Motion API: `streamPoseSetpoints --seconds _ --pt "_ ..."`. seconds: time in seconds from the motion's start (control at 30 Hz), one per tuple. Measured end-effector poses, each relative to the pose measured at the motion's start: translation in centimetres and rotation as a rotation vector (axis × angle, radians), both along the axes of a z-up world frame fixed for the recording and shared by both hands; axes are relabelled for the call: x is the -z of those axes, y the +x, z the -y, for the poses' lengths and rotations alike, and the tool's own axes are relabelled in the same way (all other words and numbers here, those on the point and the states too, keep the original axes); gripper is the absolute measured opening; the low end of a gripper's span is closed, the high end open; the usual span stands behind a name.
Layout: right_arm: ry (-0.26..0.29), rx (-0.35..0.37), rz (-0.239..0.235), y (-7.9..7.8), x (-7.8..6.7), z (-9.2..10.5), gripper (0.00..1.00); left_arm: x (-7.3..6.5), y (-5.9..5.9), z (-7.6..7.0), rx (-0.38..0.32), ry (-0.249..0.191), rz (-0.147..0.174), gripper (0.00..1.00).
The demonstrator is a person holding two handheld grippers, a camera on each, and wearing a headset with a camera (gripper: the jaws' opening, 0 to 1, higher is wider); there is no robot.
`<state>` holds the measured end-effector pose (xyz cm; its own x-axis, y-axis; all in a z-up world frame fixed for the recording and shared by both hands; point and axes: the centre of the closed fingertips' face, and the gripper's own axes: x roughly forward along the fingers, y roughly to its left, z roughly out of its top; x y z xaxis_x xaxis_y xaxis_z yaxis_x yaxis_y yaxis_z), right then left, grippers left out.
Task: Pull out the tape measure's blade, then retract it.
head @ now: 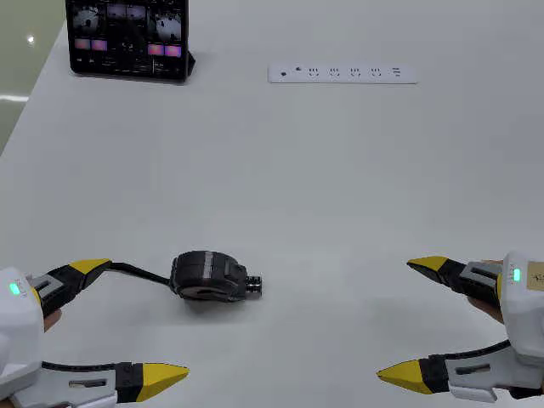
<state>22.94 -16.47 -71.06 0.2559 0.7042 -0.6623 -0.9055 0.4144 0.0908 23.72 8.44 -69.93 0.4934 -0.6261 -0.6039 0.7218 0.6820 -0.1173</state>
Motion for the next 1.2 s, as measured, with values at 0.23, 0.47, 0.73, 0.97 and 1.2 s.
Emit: streamPoseSetpoints --seconds 0.23,0.47,0.73,0.97,1.2 --pt "0.006 -0.005 -0.002 -0.06 0.09 -0.15 0.83 0.06 0.04 -0.03 0.004 0.008 -0.001 0.99" --pt "0.001 -0.002 0.007 0.12 0.14 -0.08 0.84 0.22 0.19 -0.06 0.004 0.014 0.002 0.99" --pt "-0.004 0.000 0.002 0.17 0.40 -0.03 0.83 0.26 0.42 -0.09 0.000 0.013 0.008 0.98" --pt "-0.006 -0.011 -0.002 0.22 0.53 -0.25 0.82 0.30 0.60 -0.11 0.011 0.016 0.011 0.96" --pt "-0.002 -0.019 0.002 0.59 0.57 -0.59 0.82 0.41 0.82 -0.14 0.017 0.022 0.016 0.96"
